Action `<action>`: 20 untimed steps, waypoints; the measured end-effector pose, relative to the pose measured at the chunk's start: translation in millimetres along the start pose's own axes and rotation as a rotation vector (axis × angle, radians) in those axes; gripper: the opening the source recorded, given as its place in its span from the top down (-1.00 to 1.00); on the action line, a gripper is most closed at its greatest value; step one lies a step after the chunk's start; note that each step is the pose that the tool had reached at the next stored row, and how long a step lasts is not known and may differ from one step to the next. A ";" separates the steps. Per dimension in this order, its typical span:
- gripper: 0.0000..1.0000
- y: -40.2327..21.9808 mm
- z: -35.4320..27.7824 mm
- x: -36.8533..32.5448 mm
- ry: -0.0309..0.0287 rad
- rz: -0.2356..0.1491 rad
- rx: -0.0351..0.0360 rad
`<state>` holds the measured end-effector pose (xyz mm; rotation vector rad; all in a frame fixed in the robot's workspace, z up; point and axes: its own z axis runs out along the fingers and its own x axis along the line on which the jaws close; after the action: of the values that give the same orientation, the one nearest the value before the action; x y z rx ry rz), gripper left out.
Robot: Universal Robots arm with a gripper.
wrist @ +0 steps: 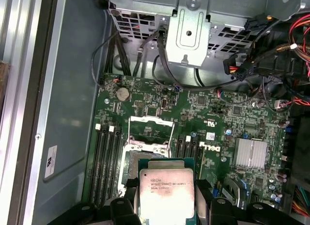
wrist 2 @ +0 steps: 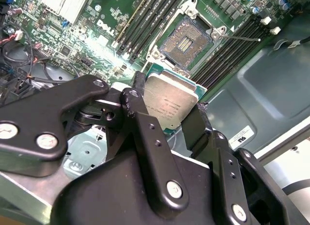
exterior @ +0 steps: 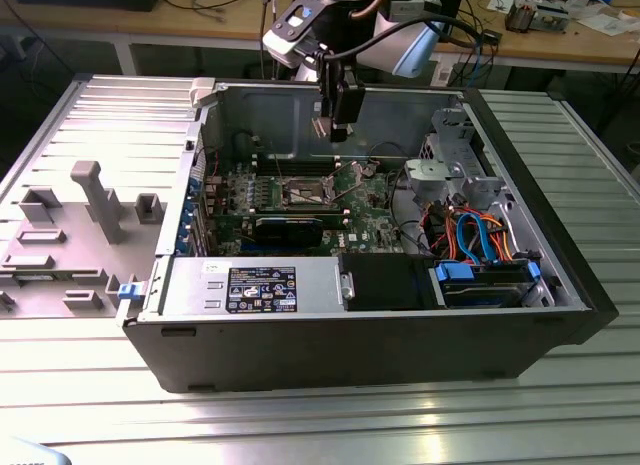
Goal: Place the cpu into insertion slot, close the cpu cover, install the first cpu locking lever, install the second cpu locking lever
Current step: 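Place the cpu into insertion slot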
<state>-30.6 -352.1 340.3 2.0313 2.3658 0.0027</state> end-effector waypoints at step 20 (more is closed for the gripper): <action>-0.09 0.0 0.1 0.0 -0.0015 0.023 0.0006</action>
<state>-30.6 -352.1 340.2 2.0578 2.3418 0.0008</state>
